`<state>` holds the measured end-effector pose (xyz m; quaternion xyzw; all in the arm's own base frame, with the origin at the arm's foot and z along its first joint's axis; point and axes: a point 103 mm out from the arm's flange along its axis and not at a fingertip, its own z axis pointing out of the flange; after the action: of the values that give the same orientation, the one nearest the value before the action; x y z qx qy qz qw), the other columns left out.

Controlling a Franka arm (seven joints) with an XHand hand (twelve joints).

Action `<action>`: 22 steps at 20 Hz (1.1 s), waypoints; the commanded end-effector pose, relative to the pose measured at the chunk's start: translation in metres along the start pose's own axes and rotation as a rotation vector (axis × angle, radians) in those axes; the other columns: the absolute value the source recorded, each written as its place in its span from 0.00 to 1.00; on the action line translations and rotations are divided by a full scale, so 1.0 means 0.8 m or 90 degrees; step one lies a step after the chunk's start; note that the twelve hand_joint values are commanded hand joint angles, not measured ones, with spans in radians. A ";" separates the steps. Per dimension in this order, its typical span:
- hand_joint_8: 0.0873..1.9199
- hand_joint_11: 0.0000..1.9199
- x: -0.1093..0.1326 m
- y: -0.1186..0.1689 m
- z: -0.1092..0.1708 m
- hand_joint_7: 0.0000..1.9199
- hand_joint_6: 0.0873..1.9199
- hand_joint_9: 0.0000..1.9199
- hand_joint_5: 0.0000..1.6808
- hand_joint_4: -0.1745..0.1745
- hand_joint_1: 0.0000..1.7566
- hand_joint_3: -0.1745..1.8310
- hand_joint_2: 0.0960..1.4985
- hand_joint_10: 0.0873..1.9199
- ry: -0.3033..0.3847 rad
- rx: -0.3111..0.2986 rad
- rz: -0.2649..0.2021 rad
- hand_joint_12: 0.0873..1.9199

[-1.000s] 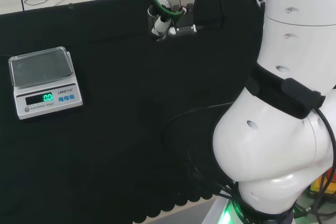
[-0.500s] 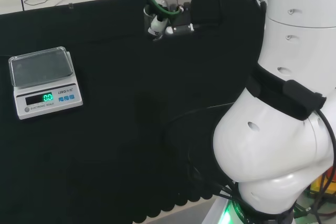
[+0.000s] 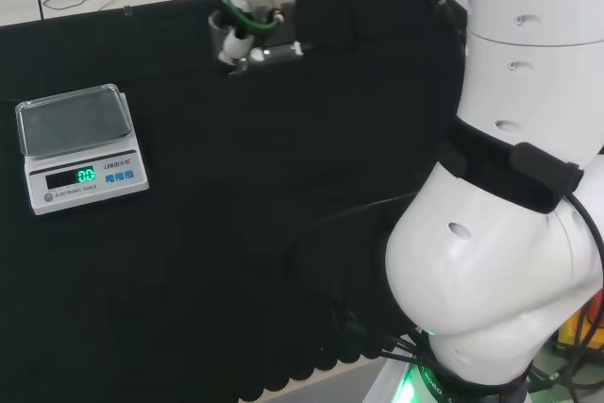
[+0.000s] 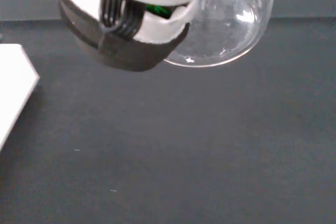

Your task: Put the beaker on the electronic balance.

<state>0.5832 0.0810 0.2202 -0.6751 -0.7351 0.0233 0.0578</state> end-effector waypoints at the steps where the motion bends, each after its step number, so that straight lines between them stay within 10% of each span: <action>1: 0.70 0.66 0.121 0.025 0.019 0.32 0.72 0.51 0.47 0.00 0.63 0.37 0.61 0.64 -0.007 0.023 -0.062 0.43; 13: 0.70 0.66 0.232 0.052 0.054 0.33 0.71 0.52 0.48 0.00 0.63 0.38 0.60 0.64 -0.016 0.052 -0.135 0.43; 22: 0.70 0.66 0.261 0.065 0.079 0.33 0.71 0.52 0.48 0.00 0.63 0.38 0.59 0.63 -0.019 0.072 -0.156 0.43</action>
<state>0.6138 0.2799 0.1733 -0.5865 -0.8041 0.0547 0.0804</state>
